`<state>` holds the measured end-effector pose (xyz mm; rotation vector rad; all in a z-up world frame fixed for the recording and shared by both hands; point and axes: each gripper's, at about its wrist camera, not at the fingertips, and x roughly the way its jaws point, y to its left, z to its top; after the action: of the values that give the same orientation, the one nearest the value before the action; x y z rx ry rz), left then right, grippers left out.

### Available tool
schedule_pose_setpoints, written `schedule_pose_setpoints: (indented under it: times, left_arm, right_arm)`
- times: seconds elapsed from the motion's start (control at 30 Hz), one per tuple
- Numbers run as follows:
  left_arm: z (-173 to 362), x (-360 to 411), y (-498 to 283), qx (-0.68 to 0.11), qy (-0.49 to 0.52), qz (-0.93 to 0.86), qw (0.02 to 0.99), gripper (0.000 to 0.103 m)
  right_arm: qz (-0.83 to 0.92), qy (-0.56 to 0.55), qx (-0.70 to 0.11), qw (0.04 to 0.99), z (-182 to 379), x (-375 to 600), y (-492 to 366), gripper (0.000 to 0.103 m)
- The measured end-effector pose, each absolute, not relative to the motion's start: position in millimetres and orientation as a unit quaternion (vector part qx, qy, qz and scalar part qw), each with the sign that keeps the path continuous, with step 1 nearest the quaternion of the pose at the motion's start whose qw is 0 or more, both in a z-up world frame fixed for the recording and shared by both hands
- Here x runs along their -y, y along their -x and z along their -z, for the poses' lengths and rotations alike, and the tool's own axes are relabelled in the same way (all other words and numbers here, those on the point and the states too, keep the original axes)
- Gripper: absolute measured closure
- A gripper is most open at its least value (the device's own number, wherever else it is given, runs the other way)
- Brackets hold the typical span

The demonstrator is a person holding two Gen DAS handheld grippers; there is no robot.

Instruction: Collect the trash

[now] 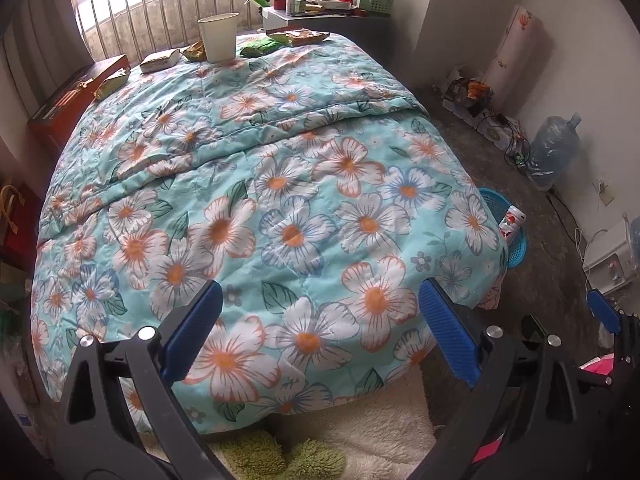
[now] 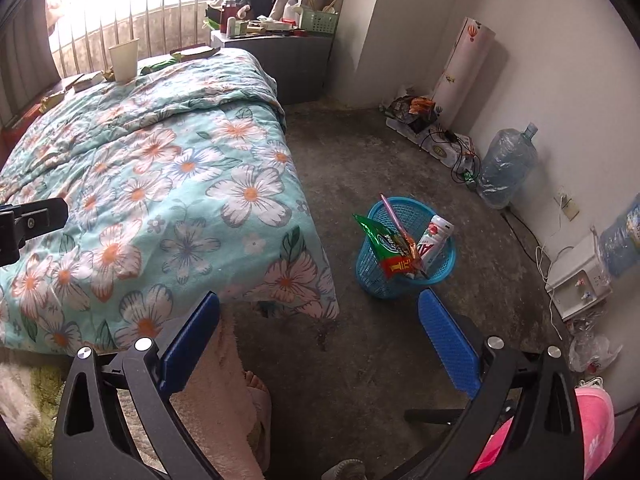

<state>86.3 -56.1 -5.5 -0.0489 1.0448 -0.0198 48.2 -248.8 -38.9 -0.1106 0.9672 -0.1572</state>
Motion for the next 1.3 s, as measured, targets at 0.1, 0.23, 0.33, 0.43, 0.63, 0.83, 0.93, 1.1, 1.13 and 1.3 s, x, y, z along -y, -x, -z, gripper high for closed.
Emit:
schedule_pose_setpoints:
  times: [0.1, 0.23, 0.33, 0.43, 0.63, 0.83, 0.93, 1.1, 1.13, 1.3]
  left_arm:
    - [3, 58, -85, -0.494, 0.022, 0.009, 0.869, 0.009]
    - [-1, 59, -84, -0.489, 0.019, 0.009, 0.872, 0.009]
    - [-3, 58, -84, -0.486, 0.020, 0.006, 0.874, 0.009]
    - [-7, 58, -82, -0.481, 0.020, 0.006, 0.877, 0.009]
    - [-10, 58, -79, -0.476, 0.018, 0.006, 0.879, 0.009]
    - [-11, 56, -79, -0.476, 0.021, 0.003, 0.879, 0.009]
    - [-11, 55, -79, -0.476, 0.021, 0.001, 0.879, 0.009]
    - [-10, 53, -79, -0.479, 0.023, -0.003, 0.878, 0.009]
    - [-9, 53, -78, -0.479, 0.024, -0.004, 0.878, 0.009]
    - [-9, 51, -78, -0.479, 0.025, -0.005, 0.878, 0.009]
  right_arm:
    - [0.077, 0.056, -0.462, 0.882, 37, 251, -49, 0.006]
    - [0.078, 0.059, -0.457, 0.884, 32, 251, -48, 0.006]
    - [0.079, 0.060, -0.451, 0.887, 28, 251, -47, 0.006]
    - [0.079, 0.061, -0.443, 0.891, 23, 252, -47, 0.006]
    - [0.077, 0.064, -0.435, 0.895, 18, 251, -49, 0.006]
    - [0.075, 0.065, -0.433, 0.896, 17, 248, -49, 0.006]
    - [0.074, 0.065, -0.433, 0.896, 17, 248, -49, 0.006]
    - [0.076, 0.069, -0.432, 0.896, 17, 246, -48, 0.006]
    - [0.076, 0.068, -0.432, 0.896, 18, 246, -48, 0.006]
    - [0.073, 0.071, -0.431, 0.896, 18, 243, -48, 0.006]
